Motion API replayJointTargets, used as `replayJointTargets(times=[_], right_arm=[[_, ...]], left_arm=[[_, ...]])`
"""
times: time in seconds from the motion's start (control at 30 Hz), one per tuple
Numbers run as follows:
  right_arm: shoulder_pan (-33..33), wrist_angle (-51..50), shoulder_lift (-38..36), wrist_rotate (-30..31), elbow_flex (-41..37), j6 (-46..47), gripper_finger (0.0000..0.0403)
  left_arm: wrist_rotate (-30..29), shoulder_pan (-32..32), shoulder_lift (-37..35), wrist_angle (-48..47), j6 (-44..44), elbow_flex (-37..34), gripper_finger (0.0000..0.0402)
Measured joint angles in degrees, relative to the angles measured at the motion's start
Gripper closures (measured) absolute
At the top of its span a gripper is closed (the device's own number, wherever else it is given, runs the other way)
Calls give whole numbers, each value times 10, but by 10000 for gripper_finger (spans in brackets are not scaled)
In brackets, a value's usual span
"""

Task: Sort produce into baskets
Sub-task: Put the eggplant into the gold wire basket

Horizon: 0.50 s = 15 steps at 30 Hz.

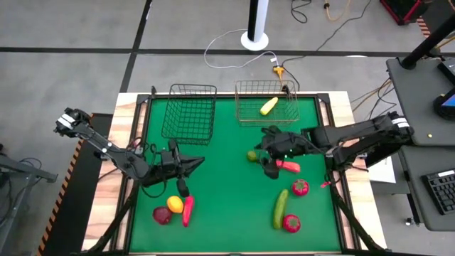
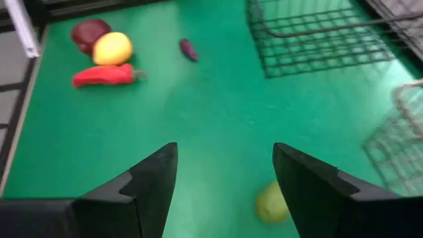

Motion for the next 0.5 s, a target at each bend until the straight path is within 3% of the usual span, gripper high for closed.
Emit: replayJointTargets(times=[0.1, 0.3, 0.4, 0.5], right_arm=[[14, 38, -1, 0, -22, 5, 153], [19, 46, -1, 0, -35, 5, 144], [19, 47, -1, 1, -35, 4, 141], [19, 48, -1, 1, -31, 2, 140]], left_arm=[[25, -4, -5, -26, -6, 0, 401], [172, -5, -24, -147, -81, 0, 401], [219, -5, -29, -338, -197, 23, 401], [223, -4, -7, -549, -345, 62, 401]])
